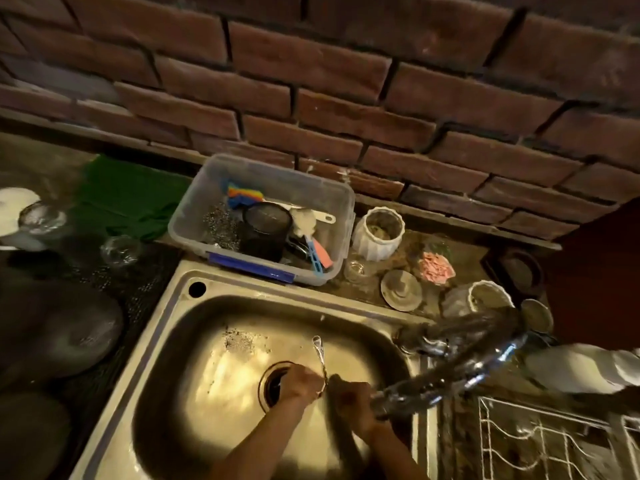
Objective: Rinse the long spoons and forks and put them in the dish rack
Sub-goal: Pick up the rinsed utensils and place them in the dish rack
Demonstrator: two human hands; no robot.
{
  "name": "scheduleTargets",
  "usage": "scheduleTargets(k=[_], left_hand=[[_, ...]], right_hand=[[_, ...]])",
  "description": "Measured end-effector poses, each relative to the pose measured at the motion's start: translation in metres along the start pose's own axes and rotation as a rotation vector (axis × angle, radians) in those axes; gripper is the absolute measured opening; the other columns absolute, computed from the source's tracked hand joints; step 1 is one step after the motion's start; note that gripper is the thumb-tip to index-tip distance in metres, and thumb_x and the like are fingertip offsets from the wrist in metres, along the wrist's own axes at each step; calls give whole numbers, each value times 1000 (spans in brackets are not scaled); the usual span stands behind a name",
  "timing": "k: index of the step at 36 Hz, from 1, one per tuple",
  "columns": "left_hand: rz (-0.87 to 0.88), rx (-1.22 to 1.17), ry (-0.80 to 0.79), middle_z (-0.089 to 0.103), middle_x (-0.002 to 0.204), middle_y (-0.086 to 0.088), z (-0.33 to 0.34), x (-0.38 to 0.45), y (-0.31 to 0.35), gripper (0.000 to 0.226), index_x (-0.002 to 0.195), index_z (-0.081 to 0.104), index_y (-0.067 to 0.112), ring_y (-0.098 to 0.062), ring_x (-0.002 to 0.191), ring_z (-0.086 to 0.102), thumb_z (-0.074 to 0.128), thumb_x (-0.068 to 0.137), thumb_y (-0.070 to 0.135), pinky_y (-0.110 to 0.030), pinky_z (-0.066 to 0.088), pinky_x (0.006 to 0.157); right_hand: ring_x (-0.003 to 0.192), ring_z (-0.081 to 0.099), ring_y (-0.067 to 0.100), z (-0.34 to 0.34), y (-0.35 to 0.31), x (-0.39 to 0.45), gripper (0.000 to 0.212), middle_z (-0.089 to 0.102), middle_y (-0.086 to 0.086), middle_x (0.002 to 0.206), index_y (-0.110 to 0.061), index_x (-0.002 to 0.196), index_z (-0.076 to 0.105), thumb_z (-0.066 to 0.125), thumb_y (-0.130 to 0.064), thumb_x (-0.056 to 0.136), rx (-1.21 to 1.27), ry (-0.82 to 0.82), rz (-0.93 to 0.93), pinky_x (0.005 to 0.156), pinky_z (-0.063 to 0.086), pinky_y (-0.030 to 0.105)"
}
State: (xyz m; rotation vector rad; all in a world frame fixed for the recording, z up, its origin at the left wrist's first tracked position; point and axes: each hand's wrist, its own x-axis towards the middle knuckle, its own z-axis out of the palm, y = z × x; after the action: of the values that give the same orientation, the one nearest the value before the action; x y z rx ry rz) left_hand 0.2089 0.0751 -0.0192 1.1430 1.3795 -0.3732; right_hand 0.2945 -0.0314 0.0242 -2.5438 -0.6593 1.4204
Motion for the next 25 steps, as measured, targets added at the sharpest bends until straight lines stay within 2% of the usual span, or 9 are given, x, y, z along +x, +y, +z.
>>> scheduleTargets(k=[2, 5, 8, 12, 14, 17, 21, 22, 25], left_hand=[[11, 55, 6, 74, 109, -20, 7, 14, 0, 11, 94, 73, 7, -26, 87, 71, 63, 91, 11, -25, 55, 65], [10, 135, 48, 74, 89, -9, 18, 37, -2, 20, 93, 71, 7, -19, 77, 72, 64, 86, 25, -22, 57, 67], [24, 169, 101, 78, 96, -9, 23, 51, 0, 26, 93, 74, 8, -23, 91, 75, 68, 84, 32, -29, 58, 83], [48, 231, 132, 79, 97, -10, 30, 63, 2, 32, 96, 77, 8, -22, 94, 75, 70, 85, 38, -28, 55, 84], [55, 236, 147, 78, 101, -10, 32, 65, 3, 32, 98, 76, 8, -23, 99, 73, 71, 86, 37, -27, 52, 83], [57, 292, 199, 73, 114, -10, 36, 68, 4, 34, 108, 70, 7, -26, 113, 67, 72, 86, 32, -30, 50, 85], [66, 360, 218, 74, 116, -10, 36, 68, 7, 23, 108, 71, 8, -25, 111, 68, 68, 88, 19, -29, 50, 83], [65, 367, 217, 74, 115, -9, 35, 67, 8, 22, 107, 71, 8, -24, 110, 68, 67, 88, 18, -28, 51, 82], [79, 330, 225, 74, 115, -8, 31, 65, 8, 24, 108, 72, 10, -23, 110, 68, 68, 88, 22, -28, 51, 83]], right_hand=[[120, 61, 31, 5, -1, 9, 29, 68, 16, 125, -6, 122, 65, 52, -18, 98, -40, 2, -14, 100, 47, 35], [113, 64, 33, 15, 3, 21, 21, 71, 17, 117, -11, 109, 69, 52, -18, 98, -65, 2, -21, 96, 50, 38], [110, 64, 31, 26, 10, 31, 20, 71, 14, 114, -12, 109, 64, 51, -20, 97, -89, 7, -20, 92, 48, 36], [113, 62, 29, 39, 19, 41, 21, 69, 9, 116, -18, 112, 56, 52, -23, 92, -152, -30, 9, 83, 47, 31], [117, 60, 27, 47, 24, 43, 24, 68, 4, 119, -22, 114, 56, 53, -26, 91, -113, -32, 43, 81, 46, 30], [124, 56, 18, 55, 32, 46, 33, 64, -5, 127, -26, 123, 56, 55, -35, 91, -58, -4, 104, 90, 45, 29], [117, 61, 17, 60, 36, 45, 6, 69, -6, 119, -34, 93, 52, 57, -36, 90, -7, 25, 141, 88, 46, 26], [115, 62, 17, 60, 38, 45, 4, 70, -8, 117, -34, 94, 56, 58, -34, 90, 3, 38, 145, 85, 47, 25], [114, 65, 14, 58, 41, 46, 22, 68, -21, 117, -18, 103, 68, 54, -19, 86, 17, 75, 97, 76, 45, 22]])
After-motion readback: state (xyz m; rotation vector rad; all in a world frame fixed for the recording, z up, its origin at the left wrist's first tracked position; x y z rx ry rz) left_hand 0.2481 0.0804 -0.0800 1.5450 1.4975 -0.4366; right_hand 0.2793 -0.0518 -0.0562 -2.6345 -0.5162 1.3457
